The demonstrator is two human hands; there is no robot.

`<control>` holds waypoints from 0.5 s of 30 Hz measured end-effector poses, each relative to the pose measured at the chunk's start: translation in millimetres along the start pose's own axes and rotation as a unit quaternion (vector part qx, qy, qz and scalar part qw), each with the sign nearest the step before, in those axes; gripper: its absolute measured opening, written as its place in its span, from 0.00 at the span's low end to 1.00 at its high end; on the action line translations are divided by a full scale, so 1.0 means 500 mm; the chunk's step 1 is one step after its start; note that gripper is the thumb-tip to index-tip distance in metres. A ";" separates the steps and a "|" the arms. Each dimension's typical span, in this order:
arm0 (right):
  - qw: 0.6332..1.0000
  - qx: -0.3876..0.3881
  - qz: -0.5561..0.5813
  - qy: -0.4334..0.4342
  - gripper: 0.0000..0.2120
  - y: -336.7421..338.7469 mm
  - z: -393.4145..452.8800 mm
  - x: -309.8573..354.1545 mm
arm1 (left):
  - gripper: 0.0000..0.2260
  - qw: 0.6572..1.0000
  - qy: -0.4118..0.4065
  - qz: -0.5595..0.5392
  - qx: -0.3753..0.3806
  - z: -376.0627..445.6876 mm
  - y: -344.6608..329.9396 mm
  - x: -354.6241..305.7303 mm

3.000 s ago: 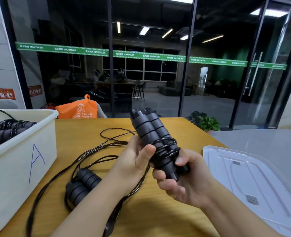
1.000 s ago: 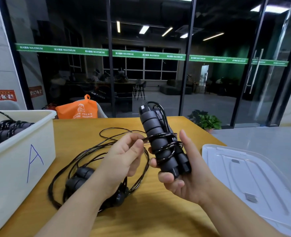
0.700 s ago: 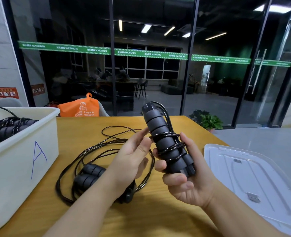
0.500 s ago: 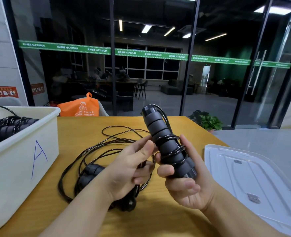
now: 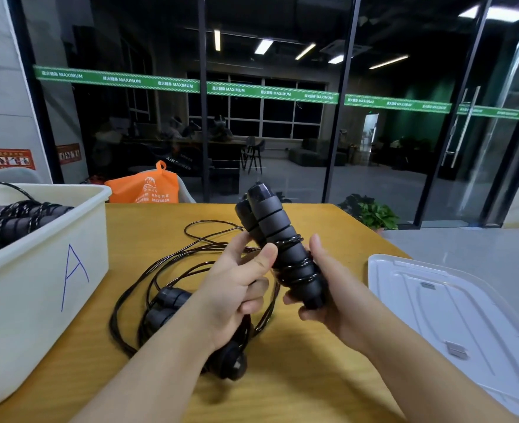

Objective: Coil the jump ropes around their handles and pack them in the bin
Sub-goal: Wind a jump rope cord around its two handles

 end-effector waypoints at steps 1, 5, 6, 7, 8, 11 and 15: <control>0.998 -0.015 -0.049 0.040 0.26 0.006 0.000 0.012 | 0.23 1.000 -0.009 0.011 -0.014 0.000 0.002 -0.003; 0.964 -0.044 -0.223 0.138 0.33 -0.003 -0.010 0.034 | 0.23 0.996 -0.025 0.063 -0.050 -0.005 0.008 -0.010; 0.960 -0.055 -0.232 0.144 0.32 -0.005 -0.012 0.036 | 0.23 0.995 -0.026 0.083 -0.055 -0.005 0.009 -0.011; 0.960 -0.063 -0.231 0.143 0.31 -0.005 -0.012 0.034 | 0.22 0.993 -0.025 0.098 -0.058 -0.005 0.010 -0.011; 0.961 -0.070 -0.228 0.139 0.30 -0.003 -0.012 0.031 | 0.22 0.992 -0.022 0.110 -0.061 -0.006 0.009 -0.009; 0.960 -0.082 -0.240 0.116 0.27 0.005 -0.012 0.024 | 0.24 0.988 -0.017 0.138 -0.068 -0.006 0.008 -0.004; 0.963 -0.100 -0.230 0.095 0.22 0.016 -0.010 0.017 | 0.24 0.959 -0.051 0.262 -0.096 -0.013 -0.001 -0.022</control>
Point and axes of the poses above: each hand's wrist, its own z-axis towards the middle knuckle, its own y-axis out of the back of the hand, x = y × z, the point moved 10 cm from there along z, towards the middle knuckle, and after that the axes turned 15 degrees about -z, right-handed, at the moved point
